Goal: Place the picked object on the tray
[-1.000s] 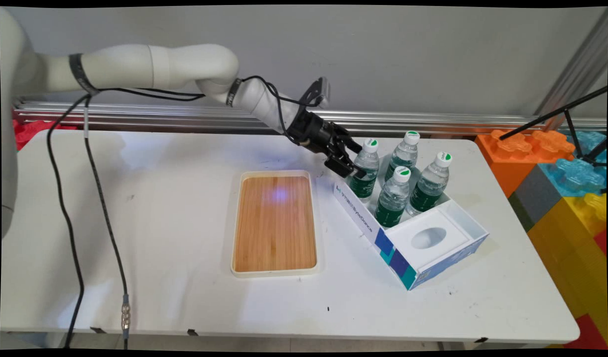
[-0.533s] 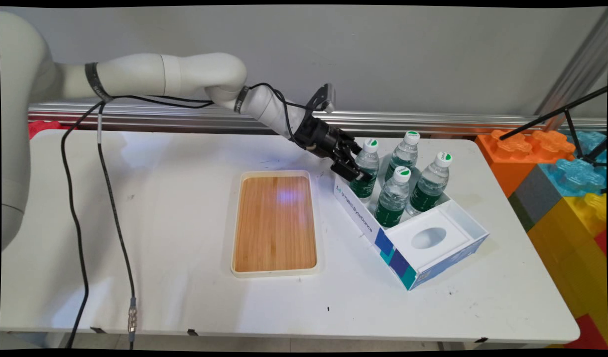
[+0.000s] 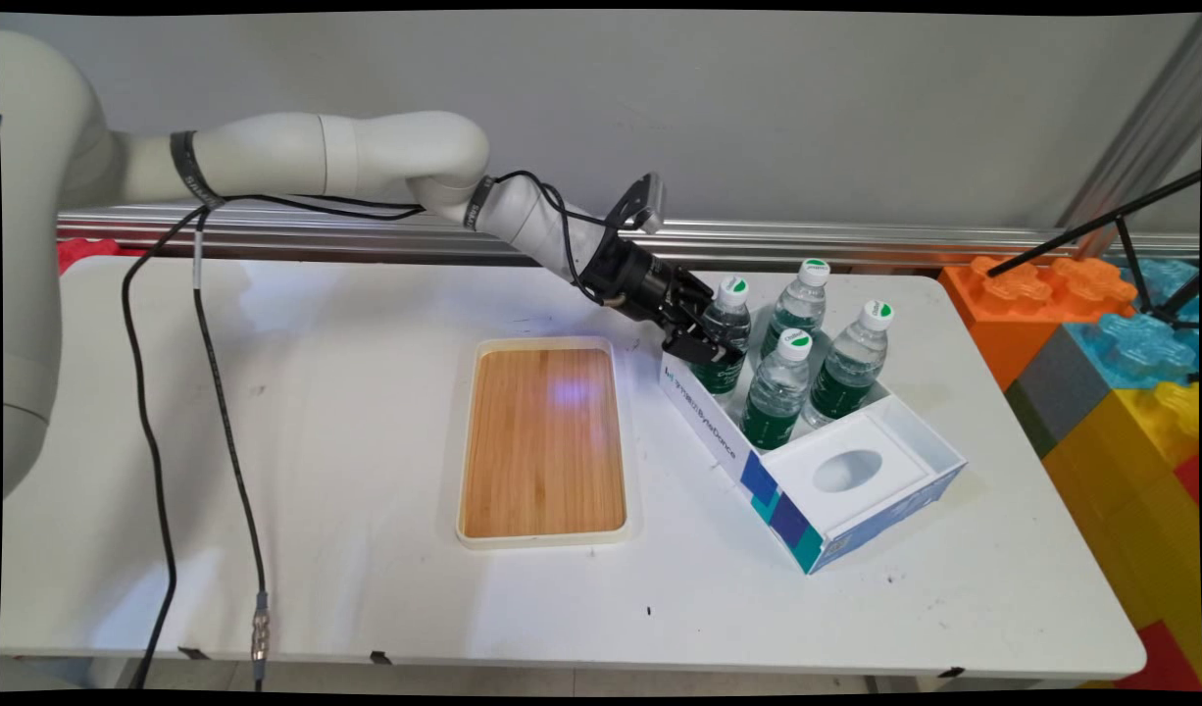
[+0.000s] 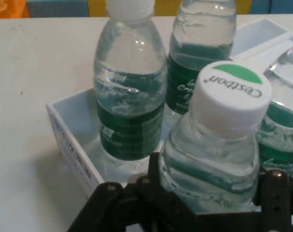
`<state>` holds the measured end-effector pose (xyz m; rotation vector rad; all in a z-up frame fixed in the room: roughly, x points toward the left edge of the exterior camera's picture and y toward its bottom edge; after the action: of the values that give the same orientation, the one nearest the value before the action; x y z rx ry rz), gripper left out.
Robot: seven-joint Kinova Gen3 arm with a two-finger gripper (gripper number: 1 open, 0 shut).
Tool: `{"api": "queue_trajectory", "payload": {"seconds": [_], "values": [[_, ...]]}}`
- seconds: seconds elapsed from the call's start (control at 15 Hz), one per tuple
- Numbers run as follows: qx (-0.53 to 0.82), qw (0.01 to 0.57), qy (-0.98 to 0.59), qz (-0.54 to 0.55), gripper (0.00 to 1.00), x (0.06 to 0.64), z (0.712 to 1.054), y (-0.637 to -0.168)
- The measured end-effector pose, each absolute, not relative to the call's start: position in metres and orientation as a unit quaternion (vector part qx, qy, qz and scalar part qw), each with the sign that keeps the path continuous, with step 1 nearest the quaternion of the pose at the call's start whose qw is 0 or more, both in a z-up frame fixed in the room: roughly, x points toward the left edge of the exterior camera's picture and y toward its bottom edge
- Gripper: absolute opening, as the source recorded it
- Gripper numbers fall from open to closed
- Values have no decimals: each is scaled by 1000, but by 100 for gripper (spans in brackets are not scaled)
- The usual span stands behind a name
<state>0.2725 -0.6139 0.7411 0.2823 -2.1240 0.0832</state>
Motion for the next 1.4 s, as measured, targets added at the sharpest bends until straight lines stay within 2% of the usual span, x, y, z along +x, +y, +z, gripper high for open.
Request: {"api": "queue_trajectory", "payload": {"seconds": [0.33, 0.8, 1.13, 1.4], "values": [[112, 488, -865, 38, 0, 275, 760, -605], [139, 507, -848, 64, 0, 284, 832, -587], [169, 487, -852, 92, 0, 326, 880, -563], [201, 458, -860, 103, 0, 386, 895, -539]]}}
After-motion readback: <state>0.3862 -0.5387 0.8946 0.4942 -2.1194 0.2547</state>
